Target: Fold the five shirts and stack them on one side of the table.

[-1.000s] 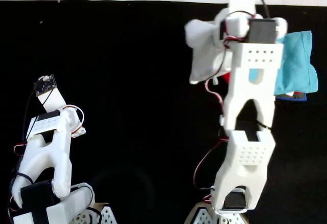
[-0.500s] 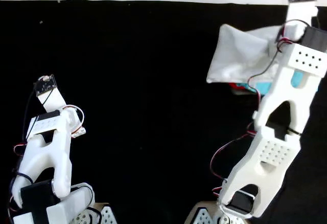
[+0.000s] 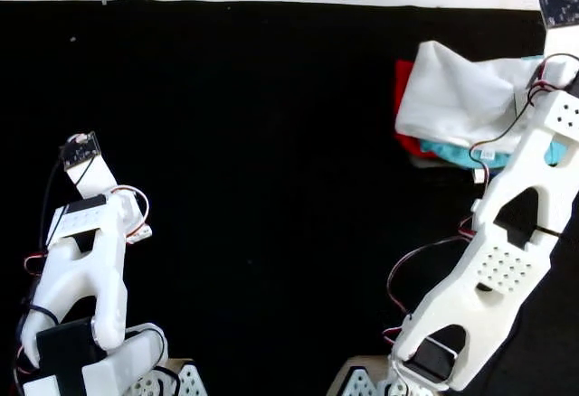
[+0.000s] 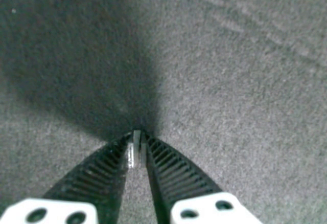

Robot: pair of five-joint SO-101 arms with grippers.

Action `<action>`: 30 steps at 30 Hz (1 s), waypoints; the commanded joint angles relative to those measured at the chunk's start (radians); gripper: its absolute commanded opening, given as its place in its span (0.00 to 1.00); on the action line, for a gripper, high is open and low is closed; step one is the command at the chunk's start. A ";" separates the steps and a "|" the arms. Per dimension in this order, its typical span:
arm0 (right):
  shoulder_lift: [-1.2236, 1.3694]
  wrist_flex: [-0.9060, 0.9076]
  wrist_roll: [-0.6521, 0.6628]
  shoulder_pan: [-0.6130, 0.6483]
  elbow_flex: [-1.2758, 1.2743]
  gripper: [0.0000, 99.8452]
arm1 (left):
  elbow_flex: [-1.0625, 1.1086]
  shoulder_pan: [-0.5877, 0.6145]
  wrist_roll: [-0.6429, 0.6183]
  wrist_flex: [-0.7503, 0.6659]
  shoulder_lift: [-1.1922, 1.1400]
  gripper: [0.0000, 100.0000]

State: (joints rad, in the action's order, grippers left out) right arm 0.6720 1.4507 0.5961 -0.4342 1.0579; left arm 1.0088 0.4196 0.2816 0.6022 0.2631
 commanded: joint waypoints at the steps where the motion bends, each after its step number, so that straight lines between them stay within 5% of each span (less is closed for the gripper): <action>1: 0.004 -0.033 0.017 -0.019 0.010 0.01 | -0.002 0.004 0.005 -0.031 0.007 0.04; 6: 0.012 -0.038 0.014 -0.013 0.010 0.03 | -0.002 0.004 0.005 -0.031 0.007 0.04; 12: -0.064 0.013 0.011 -0.010 0.012 0.24 | -0.002 0.004 0.005 -0.031 0.007 0.04; 23: -0.286 0.085 -0.147 0.159 0.002 0.20 | -0.002 0.004 0.005 -0.032 0.007 0.04; 30: -0.196 0.196 -0.107 0.248 0.002 0.11 | -0.002 0.004 0.005 -0.032 0.007 0.04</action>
State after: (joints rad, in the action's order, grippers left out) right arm 0.4664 1.6318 0.4795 -0.1918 1.0518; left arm 1.0088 0.4196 0.2816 0.6022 0.2631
